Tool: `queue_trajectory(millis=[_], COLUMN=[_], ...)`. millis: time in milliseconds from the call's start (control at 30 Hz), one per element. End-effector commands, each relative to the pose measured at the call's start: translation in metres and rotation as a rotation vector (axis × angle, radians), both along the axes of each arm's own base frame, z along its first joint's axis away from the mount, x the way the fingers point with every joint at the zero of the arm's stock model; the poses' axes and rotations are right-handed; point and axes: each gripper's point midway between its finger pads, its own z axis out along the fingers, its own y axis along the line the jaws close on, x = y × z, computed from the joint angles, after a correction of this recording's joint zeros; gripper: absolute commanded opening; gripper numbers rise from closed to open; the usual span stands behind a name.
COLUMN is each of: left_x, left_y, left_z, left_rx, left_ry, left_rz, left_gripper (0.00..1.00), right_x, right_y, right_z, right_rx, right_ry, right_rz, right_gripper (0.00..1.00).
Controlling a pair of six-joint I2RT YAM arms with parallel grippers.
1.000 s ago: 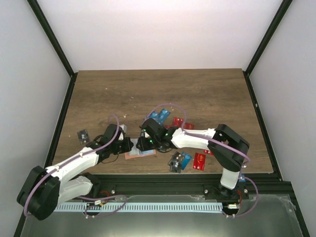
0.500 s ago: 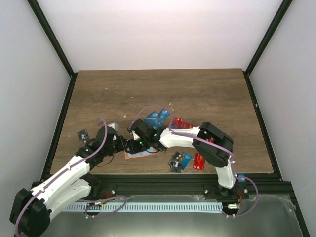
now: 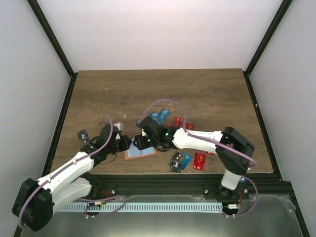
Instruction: Put the credit cards into the card holder
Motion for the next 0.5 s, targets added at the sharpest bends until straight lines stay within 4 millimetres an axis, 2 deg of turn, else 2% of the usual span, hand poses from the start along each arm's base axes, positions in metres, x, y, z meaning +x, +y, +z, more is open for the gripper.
queue_trajectory(millis=[0, 67, 233, 333, 467], left_x=[0.005, 0.005, -0.003, -0.01, -0.022], left_y=[-0.027, -0.037, -0.08, -0.106, -0.144], left_z=[0.007, 0.006, 0.012, 0.012, 0.011], left_rx=[-0.041, -0.042, -0.042, -0.048, -0.061], left_ry=[-0.025, -0.012, -0.032, -0.042, -0.045], left_rz=[-0.123, -0.162, -0.301, -0.382, -0.503], left_gripper=[0.06, 0.05, 0.05, 0.07, 0.07], right_x=[0.014, 0.014, 0.007, -0.008, -0.033], right_y=[-0.046, -0.065, -0.12, -0.152, -0.179], right_z=[0.004, 0.006, 0.006, -0.007, -0.019], right_rx=[-0.074, -0.083, -0.141, -0.188, -0.247], right_ry=[-0.064, -0.065, -0.04, 0.041, 0.146], right_rz=[-0.111, -0.15, -0.302, -0.376, -0.422], right_gripper=[0.37, 0.37, 0.41, 0.5, 0.49])
